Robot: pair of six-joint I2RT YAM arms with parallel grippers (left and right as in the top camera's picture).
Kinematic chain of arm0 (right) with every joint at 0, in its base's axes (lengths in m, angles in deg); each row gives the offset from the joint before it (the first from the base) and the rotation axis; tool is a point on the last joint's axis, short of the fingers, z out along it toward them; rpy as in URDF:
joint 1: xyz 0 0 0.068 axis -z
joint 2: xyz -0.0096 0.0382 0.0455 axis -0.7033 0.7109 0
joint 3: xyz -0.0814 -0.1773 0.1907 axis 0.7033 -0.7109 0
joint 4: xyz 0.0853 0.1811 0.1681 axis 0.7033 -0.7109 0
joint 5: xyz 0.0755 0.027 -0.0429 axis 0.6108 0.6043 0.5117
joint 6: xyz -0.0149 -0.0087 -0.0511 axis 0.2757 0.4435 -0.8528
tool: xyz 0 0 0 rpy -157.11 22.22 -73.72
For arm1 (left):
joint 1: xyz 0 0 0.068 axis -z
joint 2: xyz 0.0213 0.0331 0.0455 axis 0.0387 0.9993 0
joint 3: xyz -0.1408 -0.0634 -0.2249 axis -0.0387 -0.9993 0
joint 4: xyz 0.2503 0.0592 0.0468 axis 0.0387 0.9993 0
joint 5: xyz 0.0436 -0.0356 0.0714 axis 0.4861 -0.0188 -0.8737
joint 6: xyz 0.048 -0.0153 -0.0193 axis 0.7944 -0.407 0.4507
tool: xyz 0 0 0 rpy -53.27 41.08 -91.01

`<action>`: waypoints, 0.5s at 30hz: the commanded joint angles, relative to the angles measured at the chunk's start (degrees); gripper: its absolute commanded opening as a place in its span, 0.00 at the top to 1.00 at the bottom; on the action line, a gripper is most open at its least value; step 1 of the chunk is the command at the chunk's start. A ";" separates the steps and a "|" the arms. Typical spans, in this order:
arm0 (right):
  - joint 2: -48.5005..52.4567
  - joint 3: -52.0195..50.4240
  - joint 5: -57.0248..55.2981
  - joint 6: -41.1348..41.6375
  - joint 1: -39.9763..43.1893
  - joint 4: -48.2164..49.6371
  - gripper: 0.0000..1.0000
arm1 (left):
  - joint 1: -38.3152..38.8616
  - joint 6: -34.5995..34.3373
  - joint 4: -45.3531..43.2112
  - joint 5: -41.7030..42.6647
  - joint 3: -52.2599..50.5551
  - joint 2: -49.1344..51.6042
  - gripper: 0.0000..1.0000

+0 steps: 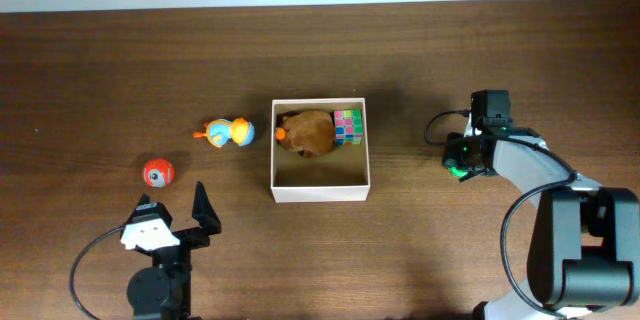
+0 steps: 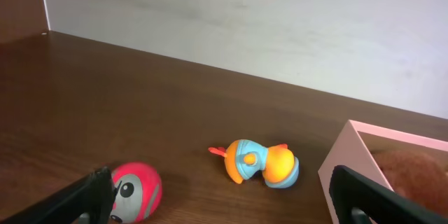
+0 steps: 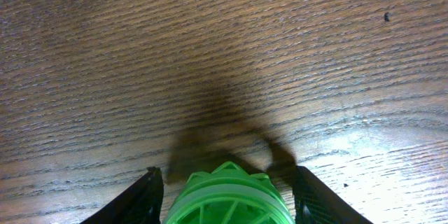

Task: Pack container
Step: 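Close the right gripper on the green spiky ball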

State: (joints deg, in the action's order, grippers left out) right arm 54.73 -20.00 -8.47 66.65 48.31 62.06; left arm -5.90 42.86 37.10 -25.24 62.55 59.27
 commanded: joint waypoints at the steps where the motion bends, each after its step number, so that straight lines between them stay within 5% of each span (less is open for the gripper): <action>1: 0.57 -0.39 -0.66 -0.61 0.22 0.20 0.49 | -0.24 0.76 0.04 0.81 -0.31 -0.55 0.01; 15: 0.55 -0.13 1.11 -0.59 0.22 0.22 0.57 | -0.24 0.76 0.07 0.81 -0.31 -0.55 0.01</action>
State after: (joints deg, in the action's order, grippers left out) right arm 54.75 -20.00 -8.40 66.45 48.31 62.14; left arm -5.90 42.86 37.10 -25.24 62.55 59.27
